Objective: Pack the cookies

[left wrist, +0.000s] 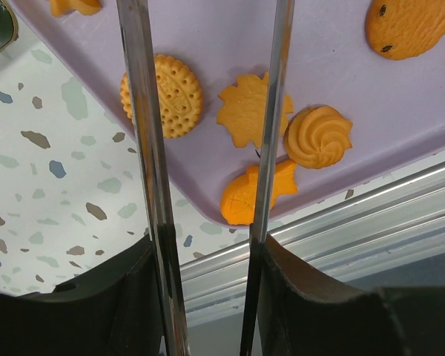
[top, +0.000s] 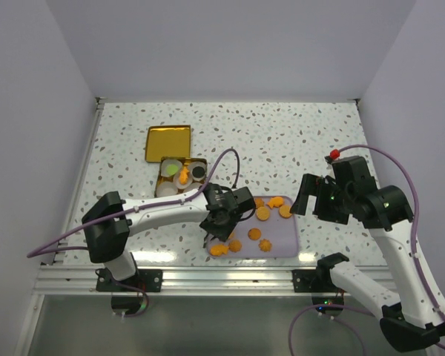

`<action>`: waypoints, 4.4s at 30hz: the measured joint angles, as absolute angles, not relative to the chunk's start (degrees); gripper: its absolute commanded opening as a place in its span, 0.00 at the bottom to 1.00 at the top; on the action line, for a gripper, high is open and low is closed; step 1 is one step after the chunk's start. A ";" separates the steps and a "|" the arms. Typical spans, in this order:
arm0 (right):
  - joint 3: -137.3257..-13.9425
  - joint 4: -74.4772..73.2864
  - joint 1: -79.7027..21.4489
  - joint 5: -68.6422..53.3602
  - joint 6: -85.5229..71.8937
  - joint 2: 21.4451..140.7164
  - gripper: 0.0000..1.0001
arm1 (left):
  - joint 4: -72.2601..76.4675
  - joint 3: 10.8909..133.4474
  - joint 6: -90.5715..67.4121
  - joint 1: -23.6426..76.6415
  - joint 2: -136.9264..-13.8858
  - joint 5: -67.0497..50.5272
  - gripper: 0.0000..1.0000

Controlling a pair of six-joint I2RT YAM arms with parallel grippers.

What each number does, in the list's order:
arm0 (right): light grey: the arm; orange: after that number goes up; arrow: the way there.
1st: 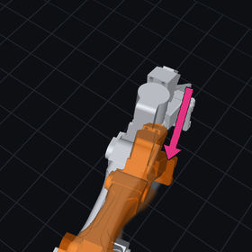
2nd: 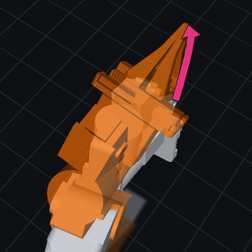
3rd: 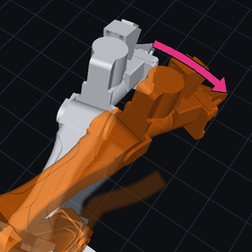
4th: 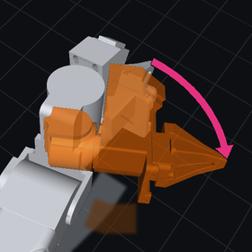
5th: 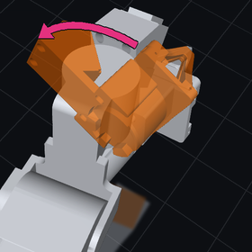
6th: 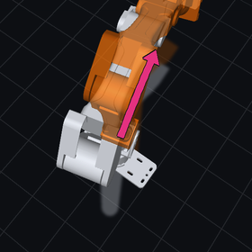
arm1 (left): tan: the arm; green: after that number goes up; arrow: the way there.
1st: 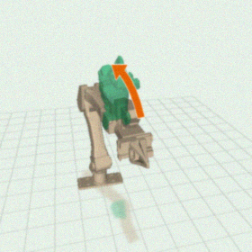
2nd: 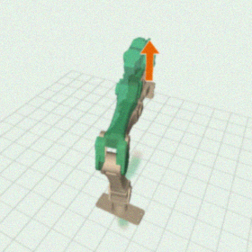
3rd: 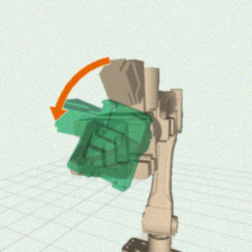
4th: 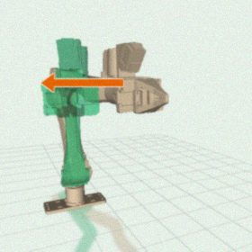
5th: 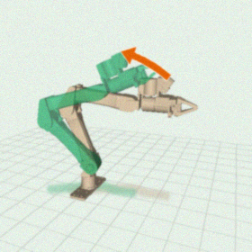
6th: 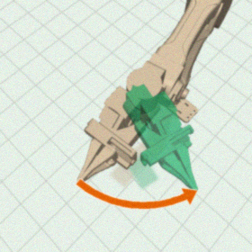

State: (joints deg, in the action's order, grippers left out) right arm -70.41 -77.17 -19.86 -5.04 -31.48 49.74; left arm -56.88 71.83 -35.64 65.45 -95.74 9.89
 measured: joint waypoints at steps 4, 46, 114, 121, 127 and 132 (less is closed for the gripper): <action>-70.41 -77.17 -19.86 -5.04 -31.48 49.74 0.99 | -57.12 72.23 -35.99 65.45 -95.94 9.96 0.48; -70.41 -77.17 -19.86 -4.99 -30.37 50.68 0.99 | -60.03 77.14 -37.12 65.78 -98.91 12.86 0.64; -70.39 -77.14 -19.86 -4.29 -28.82 52.36 0.99 | -71.05 86.67 -38.98 70.46 -105.80 19.22 0.16; -69.67 -77.06 -19.88 -6.07 -28.82 52.95 0.99 | -72.31 84.29 -41.19 67.07 -96.51 19.59 0.15; -69.23 -76.86 -20.23 -7.33 -28.82 54.02 0.99 | -72.84 78.74 -42.65 60.12 -86.06 19.53 0.15; -69.08 -76.84 -20.60 -8.40 -28.84 54.39 0.99 | -73.36 74.24 -43.18 53.71 -77.32 19.53 0.16</action>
